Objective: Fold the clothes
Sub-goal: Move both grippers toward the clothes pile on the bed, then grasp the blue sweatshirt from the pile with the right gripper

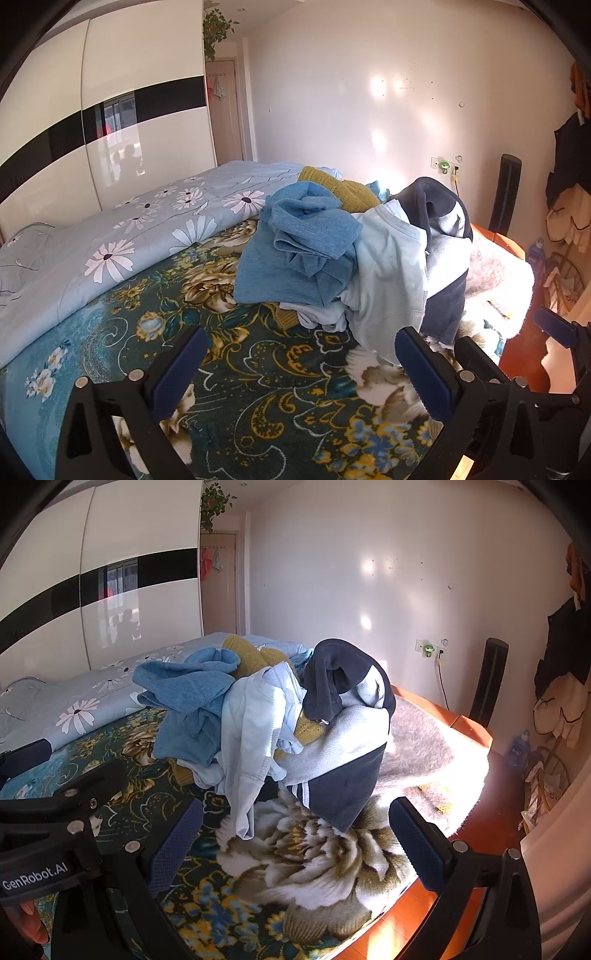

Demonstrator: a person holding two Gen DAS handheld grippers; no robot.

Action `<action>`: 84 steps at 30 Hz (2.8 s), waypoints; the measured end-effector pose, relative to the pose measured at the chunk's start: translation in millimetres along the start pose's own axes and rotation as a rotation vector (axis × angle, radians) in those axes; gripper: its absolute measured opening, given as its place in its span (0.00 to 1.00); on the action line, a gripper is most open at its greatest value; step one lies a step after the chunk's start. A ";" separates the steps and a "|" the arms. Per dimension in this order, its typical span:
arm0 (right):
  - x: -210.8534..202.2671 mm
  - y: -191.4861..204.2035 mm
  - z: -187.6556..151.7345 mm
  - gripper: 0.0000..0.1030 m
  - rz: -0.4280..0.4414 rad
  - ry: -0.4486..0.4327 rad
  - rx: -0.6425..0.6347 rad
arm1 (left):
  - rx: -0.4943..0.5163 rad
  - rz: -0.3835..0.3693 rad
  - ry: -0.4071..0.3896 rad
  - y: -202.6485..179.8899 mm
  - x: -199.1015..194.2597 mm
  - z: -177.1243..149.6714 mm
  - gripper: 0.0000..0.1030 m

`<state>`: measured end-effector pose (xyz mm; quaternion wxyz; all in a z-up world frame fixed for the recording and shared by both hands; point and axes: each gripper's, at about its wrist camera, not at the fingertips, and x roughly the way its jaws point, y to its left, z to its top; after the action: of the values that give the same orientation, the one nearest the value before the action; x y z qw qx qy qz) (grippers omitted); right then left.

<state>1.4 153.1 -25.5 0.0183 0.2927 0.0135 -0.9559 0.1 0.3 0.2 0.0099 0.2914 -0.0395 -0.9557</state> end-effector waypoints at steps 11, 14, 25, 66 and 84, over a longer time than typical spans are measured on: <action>-4.5 -2.9 1.8 0.98 0.000 -0.023 -0.001 | -0.046 -0.036 -0.005 -1.1 -2.5 0.9 1.00; -5.7 3.0 3.5 0.98 -0.008 -0.028 -0.009 | -0.061 -0.045 -0.022 4.9 -6.3 0.5 1.00; -14.9 25.0 14.3 0.98 -0.009 -0.051 -0.041 | -0.086 -0.047 -0.048 28.0 -14.4 2.3 1.00; -5.9 68.6 25.4 0.98 -0.018 -0.054 -0.132 | -0.144 -0.058 -0.022 88.6 -3.7 0.0 1.00; 28.5 64.6 50.5 1.00 0.085 -0.126 -0.135 | -0.219 -0.100 0.066 122.8 34.0 -25.4 1.00</action>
<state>-47.7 86.0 -0.6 0.0791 0.2304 0.0642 -0.9677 -14.4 -125.3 -29.7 -0.0050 0.3216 0.0800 -0.9435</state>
